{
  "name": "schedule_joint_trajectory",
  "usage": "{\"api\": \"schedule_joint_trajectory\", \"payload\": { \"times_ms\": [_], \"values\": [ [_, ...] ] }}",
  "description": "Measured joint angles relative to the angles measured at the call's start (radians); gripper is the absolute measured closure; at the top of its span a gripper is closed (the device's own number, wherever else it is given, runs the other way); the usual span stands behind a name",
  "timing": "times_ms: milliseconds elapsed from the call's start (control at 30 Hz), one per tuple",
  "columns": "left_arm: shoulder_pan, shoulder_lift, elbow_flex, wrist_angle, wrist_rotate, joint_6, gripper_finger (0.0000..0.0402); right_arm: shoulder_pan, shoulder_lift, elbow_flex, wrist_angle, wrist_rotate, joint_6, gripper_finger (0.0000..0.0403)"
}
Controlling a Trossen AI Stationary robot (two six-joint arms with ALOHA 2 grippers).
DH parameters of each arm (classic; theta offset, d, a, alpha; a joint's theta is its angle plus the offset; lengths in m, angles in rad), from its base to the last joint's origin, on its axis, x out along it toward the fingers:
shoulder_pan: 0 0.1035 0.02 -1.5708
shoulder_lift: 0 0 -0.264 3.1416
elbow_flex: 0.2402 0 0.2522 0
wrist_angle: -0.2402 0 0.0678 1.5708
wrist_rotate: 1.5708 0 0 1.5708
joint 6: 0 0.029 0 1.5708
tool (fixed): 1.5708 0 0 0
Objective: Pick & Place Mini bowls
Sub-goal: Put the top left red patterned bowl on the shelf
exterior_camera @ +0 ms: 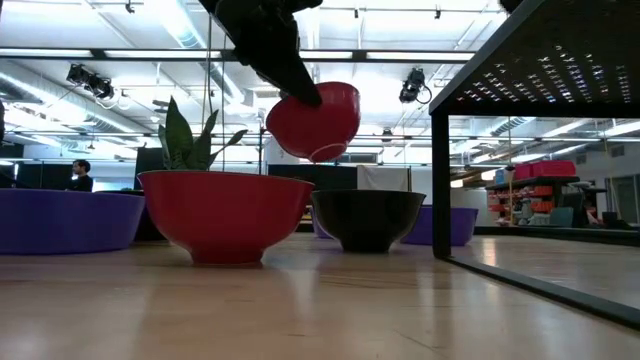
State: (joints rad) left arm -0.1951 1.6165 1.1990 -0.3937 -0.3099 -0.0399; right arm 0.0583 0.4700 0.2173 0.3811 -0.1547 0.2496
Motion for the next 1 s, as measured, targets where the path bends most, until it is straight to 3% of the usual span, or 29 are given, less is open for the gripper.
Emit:
{"api": "schedule_joint_trajectory", "payload": {
  "times_ms": [267, 500, 667, 1000],
  "values": [
    [0.0, 0.0, 0.0, 0.007, 0.0, -0.001, 0.0387, 0.005, 0.478, 0.448, -0.466, 0.005, -0.297, 0.0319],
    [0.0, 0.0, 0.0, 0.01, 0.015, -0.001, 0.0384, 0.004, 0.787, 0.808, -0.769, 0.005, -0.608, 0.0266],
    [-0.002, 0.0, 0.0, 0.032, 0.073, 0.0, 0.0387, 0.004, 0.942, 0.947, -0.837, 0.02, -0.755, 0.0255],
    [-0.017, 0.0, 0.0, 0.032, 0.079, 0.026, 0.0386, -0.022, 1.088, 1.046, -0.927, 0.031, -0.82, 0.0254]
  ]
}}
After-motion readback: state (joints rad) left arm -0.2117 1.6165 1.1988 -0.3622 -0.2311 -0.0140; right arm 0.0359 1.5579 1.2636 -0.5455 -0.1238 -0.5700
